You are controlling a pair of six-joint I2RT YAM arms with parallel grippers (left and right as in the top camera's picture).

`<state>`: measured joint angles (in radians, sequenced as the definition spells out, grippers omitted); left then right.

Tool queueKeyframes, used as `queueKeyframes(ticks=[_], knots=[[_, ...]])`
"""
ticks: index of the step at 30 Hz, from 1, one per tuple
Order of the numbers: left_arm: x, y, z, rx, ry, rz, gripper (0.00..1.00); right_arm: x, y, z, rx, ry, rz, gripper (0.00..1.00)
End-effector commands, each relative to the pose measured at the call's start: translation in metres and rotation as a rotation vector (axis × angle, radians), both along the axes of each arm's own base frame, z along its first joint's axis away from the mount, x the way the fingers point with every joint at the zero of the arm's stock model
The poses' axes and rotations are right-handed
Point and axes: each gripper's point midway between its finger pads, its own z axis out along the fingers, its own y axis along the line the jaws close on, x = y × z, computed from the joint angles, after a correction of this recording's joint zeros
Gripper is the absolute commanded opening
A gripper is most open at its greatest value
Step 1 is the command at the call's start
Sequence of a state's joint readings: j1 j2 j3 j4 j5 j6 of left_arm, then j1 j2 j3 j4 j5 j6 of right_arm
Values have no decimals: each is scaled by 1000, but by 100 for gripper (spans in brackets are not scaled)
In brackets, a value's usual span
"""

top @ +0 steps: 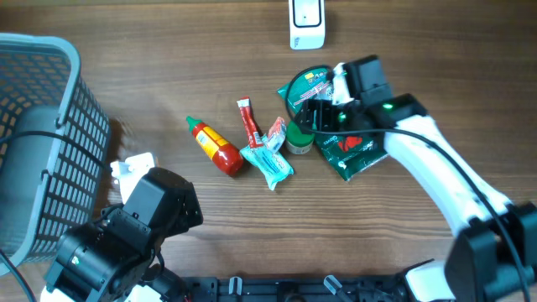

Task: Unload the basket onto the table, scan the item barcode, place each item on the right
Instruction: 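Reach the right gripper to the green-lidded jar and grasp it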

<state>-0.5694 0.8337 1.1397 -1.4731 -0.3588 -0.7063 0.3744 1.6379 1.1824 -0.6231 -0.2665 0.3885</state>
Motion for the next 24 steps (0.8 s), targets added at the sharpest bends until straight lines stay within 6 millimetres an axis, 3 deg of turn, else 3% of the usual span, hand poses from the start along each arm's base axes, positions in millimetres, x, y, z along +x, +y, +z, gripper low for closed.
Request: queueKeyframes(ticks=[1,7,13,18,22,24], knots=[[1,2,1,3,-12,16,100,9,10,-20,-94,-16,-27,100],[1,2,1,3,-12,16,100,14,24,-23,-176,-99,-34,100],[1,2,1,3,-12,16,100,16,21,-55,-261,-73,-40,99],[1,1,1,3,-11,16,100,13,21,-61,-259,-43,-55,84],[1,2,1,3,-12,16,100,-9,35,-66,-155,86,-58,80],[1,2,1,4,-12,16,100,-22,27,-70,-148,183,-180,79]])
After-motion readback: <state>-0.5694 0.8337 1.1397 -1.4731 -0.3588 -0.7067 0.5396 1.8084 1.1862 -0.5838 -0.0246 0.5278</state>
